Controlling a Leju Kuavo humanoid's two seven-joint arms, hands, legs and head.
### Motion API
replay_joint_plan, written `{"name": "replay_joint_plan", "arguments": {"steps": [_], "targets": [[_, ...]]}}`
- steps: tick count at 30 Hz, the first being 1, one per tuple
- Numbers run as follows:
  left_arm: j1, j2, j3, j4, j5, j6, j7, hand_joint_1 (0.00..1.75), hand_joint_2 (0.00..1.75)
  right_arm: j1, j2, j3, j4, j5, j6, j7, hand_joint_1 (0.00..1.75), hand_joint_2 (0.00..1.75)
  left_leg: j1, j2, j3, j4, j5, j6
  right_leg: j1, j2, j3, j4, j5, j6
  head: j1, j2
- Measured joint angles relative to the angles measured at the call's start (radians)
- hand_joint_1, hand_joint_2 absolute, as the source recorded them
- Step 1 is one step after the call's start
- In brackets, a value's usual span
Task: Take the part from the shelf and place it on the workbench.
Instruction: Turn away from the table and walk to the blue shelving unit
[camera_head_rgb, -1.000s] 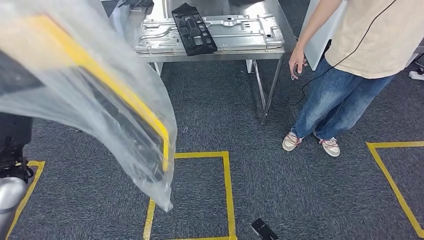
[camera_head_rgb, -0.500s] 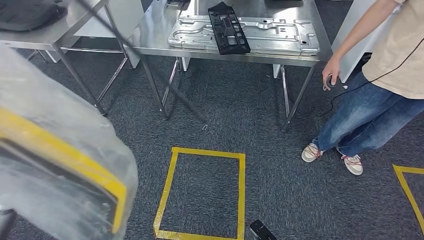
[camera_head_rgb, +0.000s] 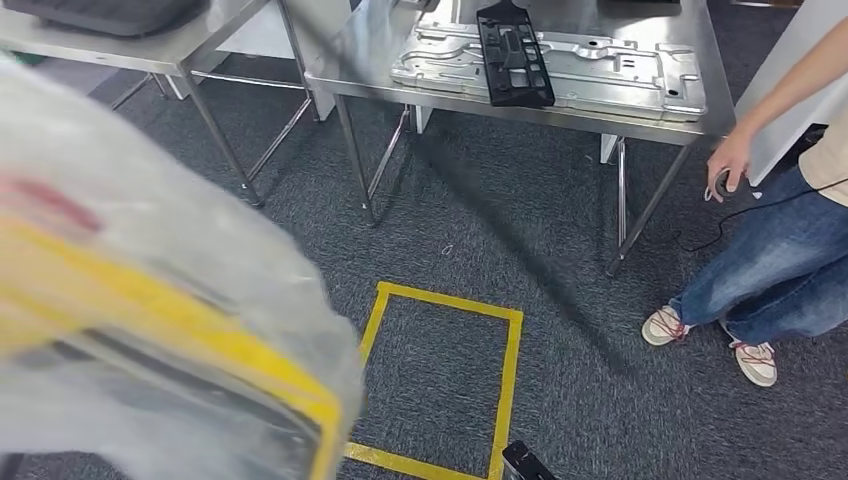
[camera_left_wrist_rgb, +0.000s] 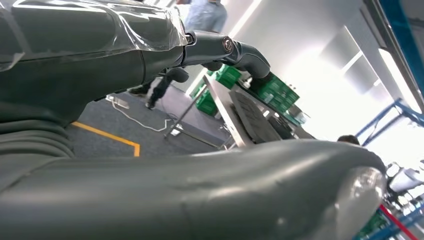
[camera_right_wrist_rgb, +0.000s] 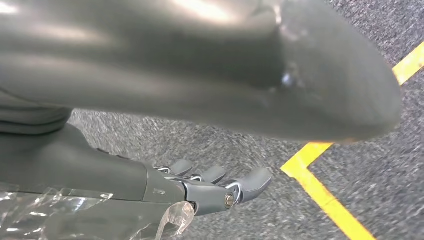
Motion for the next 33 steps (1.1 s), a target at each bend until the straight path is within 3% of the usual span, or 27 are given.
{"name": "replay_joint_plan", "arguments": {"steps": [2,3,4,5,6,8,10,11,12,13,15,17,19,21,23,25,26,27,28,30,32,33], "targets": [[0.001,0.000,0.001,-0.004,0.009,0.001,0.002,0.00,0.00,-0.001,0.000,0.000,0.000,0.000,0.000,-0.001,0.00,0.00,-0.010,0.010,0.015,-0.042,0.006,0.011,0.005,-0.019,0.003,0.000,-0.003,0.009,0.001,0.000],[0.004,0.000,0.002,-0.006,0.015,0.001,0.003,0.00,0.00,-0.001,0.000,-0.001,0.000,0.001,0.000,-0.001,0.00,0.00,-0.011,-0.005,0.013,-0.042,0.009,0.016,0.005,-0.030,0.005,-0.002,-0.003,0.014,0.002,0.000],[0.007,0.000,0.003,-0.008,0.021,0.001,0.004,0.00,0.00,-0.001,0.000,-0.001,0.000,0.001,0.000,-0.001,0.00,0.00,-0.009,-0.016,0.013,-0.043,0.011,0.022,0.004,-0.028,0.006,0.000,-0.007,0.021,0.002,0.000],[0.008,0.000,0.004,-0.010,0.028,0.002,0.004,0.00,0.00,-0.001,-0.001,-0.002,0.000,0.001,0.000,-0.001,0.00,0.00,-0.006,-0.028,0.015,-0.045,0.015,0.029,0.002,-0.011,0.004,0.011,-0.018,0.026,0.002,0.000],[0.009,0.000,0.006,-0.013,0.039,0.002,0.005,0.00,0.00,-0.001,-0.001,-0.003,0.000,0.001,-0.001,-0.001,0.00,0.00,-0.003,-0.039,0.017,-0.048,0.018,0.036,0.001,0.015,-0.008,0.043,-0.040,0.029,0.003,0.000],[0.014,0.000,0.007,-0.017,0.067,0.001,0.005,0.00,0.00,0.003,-0.001,-0.005,0.000,0.001,-0.002,-0.001,0.00,0.00,-0.001,-0.061,0.018,-0.049,0.022,0.045,0.000,0.066,-0.064,0.170,-0.107,0.031,0.004,0.000],[0.025,0.000,0.008,-0.020,0.088,-0.002,0.005,0.00,0.00,0.009,-0.002,-0.006,0.000,-0.001,-0.004,-0.001,0.00,0.00,-0.003,-0.088,0.018,-0.048,0.023,0.047,0.001,0.077,-0.125,0.294,-0.150,0.030,0.004,0.000],[0.030,0.000,0.009,-0.022,0.094,-0.005,0.005,0.00,0.00,0.012,-0.003,-0.007,0.000,-0.002,-0.005,-0.002,0.00,0.00,-0.004,-0.102,0.018,-0.047,0.023,0.047,0.001,0.078,-0.135,0.310,-0.145,0.030,0.004,0.000],[0.035,0.000,0.011,-0.024,0.098,-0.008,0.005,0.00,0.00,0.014,-0.004,-0.008,0.000,-0.003,-0.006,-0.002,0.00,0.00,-0.004,-0.118,0.019,-0.047,0.023,0.047,0.001,0.080,-0.125,0.284,-0.121,0.028,0.004,0.000],[0.039,0.001,0.014,-0.028,0.100,-0.012,0.007,0.00,0.00,0.015,-0.006,-0.010,0.000,-0.005,-0.007,-0.003,0.00,0.00,-0.004,-0.133,0.020,-0.046,0.022,0.046,0.000,0.090,-0.098,0.223,-0.083,0.025,0.004,0.000],[0.045,0.006,0.020,-0.037,0.104,-0.022,0.015,0.00,0.00,0.017,-0.013,-0.014,0.000,-0.009,-0.010,-0.005,0.00,0.00,-0.004,-0.161,0.018,-0.041,0.020,0.042,-0.005,0.140,-0.035,0.078,-0.019,0.019,0.004,0.000],[0.052,0.015,0.030,-0.049,0.107,-0.034,0.027,0.00,0.00,0.018,-0.019,-0.017,0.000,-0.011,-0.015,-0.008,0.00,0.00,-0.002,-0.186,0.008,-0.037,0.020,0.033,-0.007,0.169,-0.008,0.013,-0.002,0.016,0.004,0.000],[0.067,0.028,0.042,-0.064,0.111,-0.042,0.040,0.00,0.00,0.017,-0.021,-0.020,0.000,-0.014,-0.019,-0.011,0.00,0.00,0.003,-0.207,0.001,-0.038,0.024,0.020,-0.005,0.145,-0.005,0.007,-0.001,0.008,0.005,0.000],[0.080,0.043,0.056,-0.078,0.114,-0.046,0.049,0.00,0.00,0.017,-0.025,-0.022,0.000,-0.018,-0.021,-0.012,0.00,0.00,0.002,-0.172,-0.019,-0.007,0.006,0.007,-0.007,0.117,-0.003,0.002,0.003,-0.003,0.003,0.000],[0.086,0.054,0.070,-0.089,0.116,-0.047,0.057,0.00,0.00,0.021,-0.030,-0.023,0.000,-0.020,-0.023,-0.013,0.00,0.00,0.001,-0.104,-0.073,0.104,-0.052,-0.006,-0.008,0.090,-0.002,-0.001,0.003,-0.010,0.000,0.000],[0.103,0.058,0.083,-0.097,0.125,-0.047,0.072,0.00,0.00,0.026,-0.034,-0.025,0.000,-0.026,-0.025,-0.018,0.00,0.00,0.008,-0.076,-0.137,0.238,-0.104,-0.017,-0.006,0.061,-0.002,0.000,0.000,-0.013,-0.001,0.000],[0.116,0.060,0.091,-0.100,0.134,-0.047,0.078,0.00,0.00,0.027,-0.035,-0.027,0.000,-0.030,-0.024,-0.024,0.00,0.00,0.010,-0.071,-0.150,0.265,-0.107,-0.019,-0.005,0.047,-0.002,0.000,-0.001,-0.013,-0.001,0.000],[0.129,0.062,0.101,-0.103,0.144,-0.046,0.082,0.00,0.00,0.029,-0.036,-0.030,0.000,-0.035,-0.024,-0.030,0.00,0.00,0.012,-0.066,-0.143,0.249,-0.093,-0.020,-0.005,0.034,-0.001,0.000,-0.003,-0.012,-0.002,0.000],[0.140,0.065,0.111,-0.106,0.152,-0.044,0.083,0.00,0.00,0.029,-0.035,-0.033,0.000,-0.037,-0.024,-0.036,0.00,0.00,0.011,-0.057,-0.114,0.193,-0.064,-0.019,-0.005,0.021,0.000,0.000,-0.004,-0.010,-0.002,0.000],[0.156,0.071,0.134,-0.112,0.167,-0.041,0.077,0.00,0.00,0.029,-0.035,-0.039,0.000,-0.040,-0.024,-0.044,0.00,0.00,0.003,-0.012,-0.034,0.041,-0.007,-0.008,-0.001,-0.002,0.005,0.000,-0.009,-0.003,-0.002,0.000],[0.170,0.074,0.155,-0.115,0.178,-0.041,0.066,0.00,0.00,0.028,-0.035,-0.044,0.000,-0.041,-0.025,-0.046,0.00,0.00,-0.007,0.014,0.005,-0.035,0.013,0.007,0.004,-0.024,0.012,0.000,-0.015,0.007,-0.001,0.000],[0.178,0.075,0.163,-0.115,0.183,-0.041,0.062,0.00,0.00,0.027,-0.036,-0.046,0.000,-0.041,-0.026,-0.046,0.00,0.00,-0.010,0.006,0.005,-0.039,0.012,0.013,0.005,-0.036,0.016,-0.001,-0.019,0.013,-0.001,0.000]]}}
